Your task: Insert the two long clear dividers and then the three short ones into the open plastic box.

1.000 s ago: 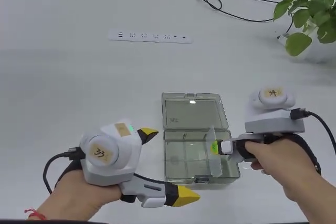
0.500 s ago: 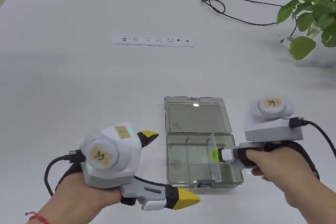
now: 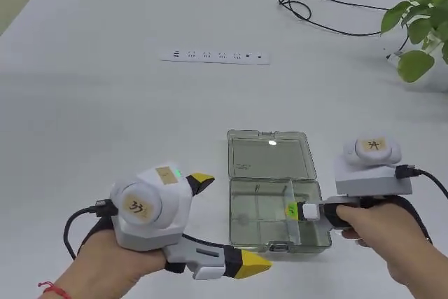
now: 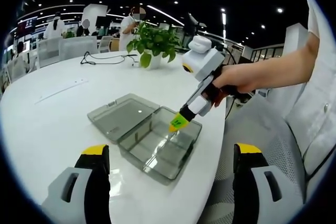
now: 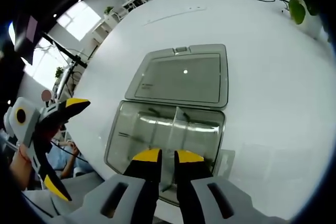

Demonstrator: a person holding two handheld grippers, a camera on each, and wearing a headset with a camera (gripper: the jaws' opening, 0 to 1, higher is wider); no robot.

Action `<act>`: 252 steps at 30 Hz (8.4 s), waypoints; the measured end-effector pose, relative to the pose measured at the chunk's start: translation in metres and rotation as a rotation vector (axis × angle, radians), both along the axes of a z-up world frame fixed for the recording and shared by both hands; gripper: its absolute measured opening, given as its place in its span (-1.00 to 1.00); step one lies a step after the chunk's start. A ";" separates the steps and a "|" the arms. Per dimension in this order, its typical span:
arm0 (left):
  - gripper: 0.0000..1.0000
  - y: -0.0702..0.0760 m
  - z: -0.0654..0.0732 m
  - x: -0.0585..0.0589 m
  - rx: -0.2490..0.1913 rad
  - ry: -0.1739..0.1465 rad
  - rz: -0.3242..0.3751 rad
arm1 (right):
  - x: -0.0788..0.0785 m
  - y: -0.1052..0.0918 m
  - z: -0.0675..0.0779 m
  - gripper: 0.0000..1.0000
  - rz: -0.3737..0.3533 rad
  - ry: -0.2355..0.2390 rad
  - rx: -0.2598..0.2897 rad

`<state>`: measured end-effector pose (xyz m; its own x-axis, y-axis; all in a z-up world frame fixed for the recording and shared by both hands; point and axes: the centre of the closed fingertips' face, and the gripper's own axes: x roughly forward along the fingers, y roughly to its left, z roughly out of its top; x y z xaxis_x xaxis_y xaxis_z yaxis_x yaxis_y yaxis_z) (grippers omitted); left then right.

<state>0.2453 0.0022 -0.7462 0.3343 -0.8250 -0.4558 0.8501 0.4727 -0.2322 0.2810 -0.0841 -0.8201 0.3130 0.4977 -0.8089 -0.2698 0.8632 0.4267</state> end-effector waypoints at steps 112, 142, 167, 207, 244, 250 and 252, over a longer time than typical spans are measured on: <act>-0.32 0.102 -0.106 0.013 0.645 0.249 0.285 | -0.040 -0.060 0.081 0.70 0.524 -0.606 0.165; -0.37 0.096 -0.101 0.008 0.491 0.368 0.327 | -0.046 -0.059 0.079 0.69 0.526 -0.596 0.152; -0.39 0.091 -0.070 0.010 0.202 0.405 0.454 | -0.044 -0.050 0.089 0.68 0.540 -0.587 0.131; -0.40 0.002 0.019 0.020 -0.138 0.291 0.339 | -0.016 0.018 0.144 -0.11 0.286 -0.542 0.274; -0.56 -0.019 0.030 0.019 -0.096 0.174 0.241 | -0.011 0.055 0.127 -0.87 0.025 -0.339 0.359; -0.42 -0.021 0.030 0.016 -0.106 0.183 0.228 | -0.011 0.056 0.127 -0.87 0.027 -0.330 0.359; -0.38 -0.022 0.030 0.015 -0.113 0.187 0.223 | -0.010 0.057 0.128 -0.87 0.026 -0.327 0.361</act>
